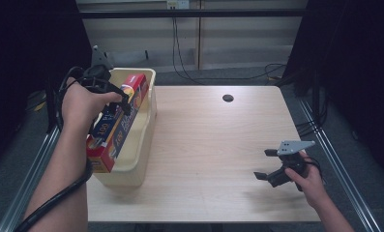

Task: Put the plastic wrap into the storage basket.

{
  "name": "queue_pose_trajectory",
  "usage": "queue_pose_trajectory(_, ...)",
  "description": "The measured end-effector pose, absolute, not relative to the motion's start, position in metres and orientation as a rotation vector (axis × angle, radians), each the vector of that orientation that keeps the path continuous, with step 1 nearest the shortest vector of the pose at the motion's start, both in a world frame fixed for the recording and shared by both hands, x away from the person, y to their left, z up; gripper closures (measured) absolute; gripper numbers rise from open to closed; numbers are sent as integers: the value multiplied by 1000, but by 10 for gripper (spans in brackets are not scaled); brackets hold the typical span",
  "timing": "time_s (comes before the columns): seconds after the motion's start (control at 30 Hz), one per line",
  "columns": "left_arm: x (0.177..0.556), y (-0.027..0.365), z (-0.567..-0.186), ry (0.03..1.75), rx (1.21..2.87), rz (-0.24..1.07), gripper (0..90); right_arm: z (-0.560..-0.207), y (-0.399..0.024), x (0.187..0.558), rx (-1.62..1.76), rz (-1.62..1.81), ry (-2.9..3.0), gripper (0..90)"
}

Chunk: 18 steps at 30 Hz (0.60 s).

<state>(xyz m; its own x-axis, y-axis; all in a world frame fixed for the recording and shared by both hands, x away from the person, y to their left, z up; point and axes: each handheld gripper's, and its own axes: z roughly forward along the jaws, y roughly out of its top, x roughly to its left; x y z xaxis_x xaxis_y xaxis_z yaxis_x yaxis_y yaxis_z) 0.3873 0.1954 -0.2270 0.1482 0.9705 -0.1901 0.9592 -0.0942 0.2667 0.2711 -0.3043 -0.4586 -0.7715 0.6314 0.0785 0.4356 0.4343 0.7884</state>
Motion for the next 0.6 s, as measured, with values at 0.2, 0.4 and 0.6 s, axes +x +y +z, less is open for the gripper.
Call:
queue_pose_trajectory(0.2, 386, 197, -229, 1876, 2097, 45, 412, -459, -306, 270, 934, 1248, 2459, 17)
queue_pose_trajectory(0.4, 387, 201, -235, 1888, 2102, 61, 412, -458, -306, 269, 938, 1251, 2455, 17)
queue_pose_trajectory(0.6, 387, 203, -241, 1894, 2109, 55, 412, -458, -306, 269, 933, 1250, 2459, 17)
